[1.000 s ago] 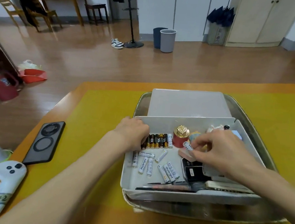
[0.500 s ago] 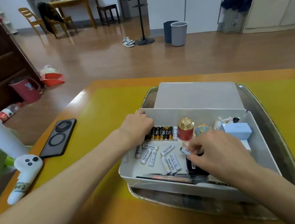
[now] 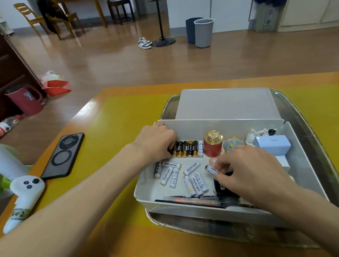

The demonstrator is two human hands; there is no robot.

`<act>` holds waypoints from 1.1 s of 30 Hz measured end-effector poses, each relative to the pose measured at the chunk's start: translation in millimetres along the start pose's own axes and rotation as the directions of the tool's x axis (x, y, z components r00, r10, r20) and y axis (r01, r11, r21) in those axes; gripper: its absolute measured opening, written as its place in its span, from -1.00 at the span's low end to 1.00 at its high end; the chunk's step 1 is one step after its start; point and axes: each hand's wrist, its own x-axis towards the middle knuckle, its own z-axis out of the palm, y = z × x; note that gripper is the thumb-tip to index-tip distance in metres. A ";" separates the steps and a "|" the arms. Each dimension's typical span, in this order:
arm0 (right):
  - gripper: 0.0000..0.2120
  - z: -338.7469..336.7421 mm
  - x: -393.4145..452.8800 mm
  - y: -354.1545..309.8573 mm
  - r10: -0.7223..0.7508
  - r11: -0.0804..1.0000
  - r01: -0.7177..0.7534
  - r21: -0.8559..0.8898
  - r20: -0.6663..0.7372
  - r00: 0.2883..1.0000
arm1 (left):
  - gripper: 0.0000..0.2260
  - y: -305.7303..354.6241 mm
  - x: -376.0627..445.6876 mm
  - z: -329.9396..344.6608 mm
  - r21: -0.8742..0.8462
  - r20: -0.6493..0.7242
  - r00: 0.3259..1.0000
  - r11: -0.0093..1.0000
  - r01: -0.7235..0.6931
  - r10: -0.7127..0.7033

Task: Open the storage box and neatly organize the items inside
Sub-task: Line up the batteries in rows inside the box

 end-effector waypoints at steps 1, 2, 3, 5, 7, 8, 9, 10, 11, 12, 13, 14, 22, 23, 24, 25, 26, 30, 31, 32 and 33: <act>-0.75 0.3 1.1 -1.0 0.000 1.000 0.000 0.004 0.000 1.000 | -0.76 -0.5 -0.1 0.0 -0.009 -0.001 1.000 1.000 0.002 -0.002; -0.76 0.5 2.7 -2.2 0.000 1.000 0.000 0.009 -0.002 1.000 | -0.72 -0.6 -0.4 0.0 -0.014 0.000 1.000 1.000 0.003 -0.003; -0.78 0.7 4.7 -3.4 0.002 1.000 -0.002 0.013 -0.005 1.000 | -0.69 -0.3 -0.4 0.1 -0.014 0.000 1.000 1.000 0.003 -0.003; -0.82 0.4 10.3 -5.6 0.015 1.000 -0.015 0.014 -0.006 1.000 | -0.67 1.3 0.4 0.8 0.001 -0.004 1.000 1.000 0.005 -0.005; -0.84 -0.4 15.9 -8.4 0.034 0.999 -0.034 0.022 0.003 0.999 | -0.68 2.7 2.2 1.6 0.032 -0.008 1.000 0.999 0.007 -0.006; -0.84 -0.7 18.3 -10.1 0.040 0.999 -0.040 0.029 0.007 0.999 | -0.68 3.1 3.0 1.7 0.042 -0.010 1.000 0.999 0.005 -0.005; -0.84 -0.7 20.2 -11.7 0.041 0.999 -0.041 0.032 0.005 0.999 | -0.67 3.3 3.1 1.9 0.045 -0.012 1.000 0.999 0.004 -0.003; -0.84 -0.3 21.9 -13.4 0.042 0.999 -0.041 0.031 -0.001 0.999 | -0.65 3.6 3.0 1.9 0.041 -0.015 1.000 0.999 0.004 -0.003; -0.84 0.2 23.5 -15.1 0.044 0.999 -0.044 0.029 -0.007 0.999 | -0.62 4.2 2.6 1.9 0.039 -0.020 1.000 0.999 0.004 -0.003; -0.84 0.8 25.3 -16.5 0.051 0.998 -0.050 0.026 -0.010 0.999 | -0.59 5.3 2.2 1.7 0.042 -0.027 1.000 0.999 0.006 -0.005; -0.85 1.4 26.9 -17.7 0.060 0.998 -0.059 0.021 -0.009 0.998 | -0.57 6.4 2.1 1.8 0.052 -0.033 0.999 0.999 0.008 -0.006; -0.86 2.2 28.7 -18.7 0.068 0.998 -0.068 0.013 -0.006 0.998 | -0.57 7.6 2.2 2.0 0.066 -0.040 0.999 0.998 0.010 -0.008; -0.82 8.8 33.5 -14.2 0.132 0.991 -0.133 0.007 0.029 0.991 | -0.47 16.9 1.4 -0.2 0.135 -0.051 0.997 0.989 0.061 -0.054; -0.79 8.8 32.8 -13.2 0.132 0.991 -0.133 0.012 0.033 0.991 | -0.47 19.1 1.7 -0.7 0.149 -0.051 0.997 0.987 0.062 -0.055; -0.78 8.9 32.1 -12.5 0.130 0.991 -0.131 0.017 0.033 0.991 | -0.47 21.3 2.2 -0.9 0.153 -0.054 0.997 0.987 0.058 -0.050; -0.79 8.7 31.0 -12.5 0.128 0.991 -0.128 0.022 0.030 0.991 | -0.49 23.0 2.4 -1.0 0.150 -0.059 0.997 0.987 0.051 -0.042; -0.80 8.5 30.3 -12.8 0.126 0.992 -0.126 0.025 0.028 0.992 | -0.50 24.1 2.3 -0.9 0.142 -0.064 0.997 0.989 0.044 -0.036; -0.83 7.0 28.2 -14.5 0.127 0.992 -0.127 0.018 0.018 0.992 | -0.49 23.5 2.7 -1.2 0.143 -0.067 0.998 0.989 0.022 -0.013; -0.84 6.7 28.1 -14.5 0.128 0.992 -0.128 0.018 0.019 0.992 | -0.51 23.6 2.5 -1.6 0.147 -0.066 0.998 0.989 0.016 -0.007; -0.86 6.5 28.1 -14.1 0.130 0.991 -0.130 0.018 0.022 0.991 | -0.50 24.0 2.5 -2.0 0.150 -0.068 0.998 0.989 0.013 -0.003; -0.87 6.2 28.1 -13.6 0.133 0.991 -0.134 0.020 0.025 0.991 | -0.49 25.0 2.9 -2.7 0.156 -0.070 0.998 0.988 0.009 0.002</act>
